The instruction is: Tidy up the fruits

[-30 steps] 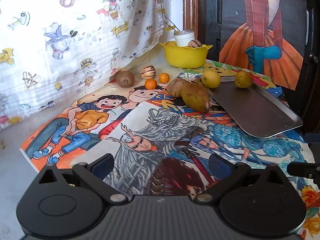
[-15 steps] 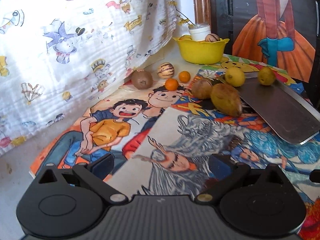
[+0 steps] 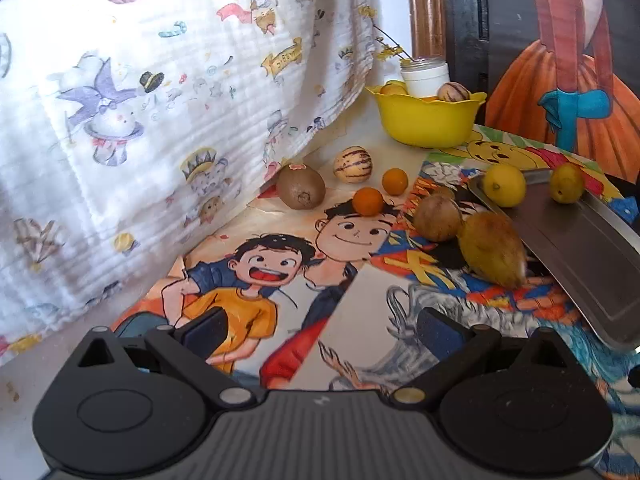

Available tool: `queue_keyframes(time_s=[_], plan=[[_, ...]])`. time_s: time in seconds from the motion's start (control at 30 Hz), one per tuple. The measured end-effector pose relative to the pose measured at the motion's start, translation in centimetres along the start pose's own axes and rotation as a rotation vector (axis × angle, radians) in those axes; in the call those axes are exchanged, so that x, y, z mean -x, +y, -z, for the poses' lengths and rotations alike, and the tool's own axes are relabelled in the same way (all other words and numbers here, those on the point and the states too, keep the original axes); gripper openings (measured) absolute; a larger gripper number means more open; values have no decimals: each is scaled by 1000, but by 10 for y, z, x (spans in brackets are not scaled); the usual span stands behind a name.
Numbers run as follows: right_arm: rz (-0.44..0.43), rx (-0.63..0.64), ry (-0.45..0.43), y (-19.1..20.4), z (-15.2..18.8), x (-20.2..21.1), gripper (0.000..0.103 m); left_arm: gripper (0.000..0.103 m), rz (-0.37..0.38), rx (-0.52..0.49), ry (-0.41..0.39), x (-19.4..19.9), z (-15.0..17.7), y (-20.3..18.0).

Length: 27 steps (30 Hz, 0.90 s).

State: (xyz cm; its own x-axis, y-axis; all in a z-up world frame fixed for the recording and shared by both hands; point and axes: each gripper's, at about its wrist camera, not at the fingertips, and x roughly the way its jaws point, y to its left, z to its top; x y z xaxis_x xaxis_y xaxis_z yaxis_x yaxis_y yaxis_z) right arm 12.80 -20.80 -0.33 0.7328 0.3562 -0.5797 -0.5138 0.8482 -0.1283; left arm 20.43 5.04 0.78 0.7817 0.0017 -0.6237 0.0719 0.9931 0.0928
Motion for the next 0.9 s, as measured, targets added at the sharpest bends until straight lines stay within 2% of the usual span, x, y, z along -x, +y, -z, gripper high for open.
queue_keyframes(time_s=[0.13, 0.33, 0.53, 0.7, 0.77, 0.9], plan=[[0, 42, -1, -6, -8, -10, 102, 103, 9, 26, 9, -12, -11, 3], [52, 142, -32, -24, -24, -20, 102, 103, 37, 58, 11, -28, -26, 1], [103, 337, -82, -51, -51, -36, 102, 103, 80, 54, 1, -48, -44, -13], [63, 422, -93, -73, -80, -60, 100, 103, 141, 51, -21, -67, -63, -23], [44, 465, -98, -76, -86, -70, 99, 103, 160, 51, -14, -74, -69, -27], [-18, 558, -87, -75, -88, -85, 95, 103, 246, 68, 20, -81, -72, -30]])
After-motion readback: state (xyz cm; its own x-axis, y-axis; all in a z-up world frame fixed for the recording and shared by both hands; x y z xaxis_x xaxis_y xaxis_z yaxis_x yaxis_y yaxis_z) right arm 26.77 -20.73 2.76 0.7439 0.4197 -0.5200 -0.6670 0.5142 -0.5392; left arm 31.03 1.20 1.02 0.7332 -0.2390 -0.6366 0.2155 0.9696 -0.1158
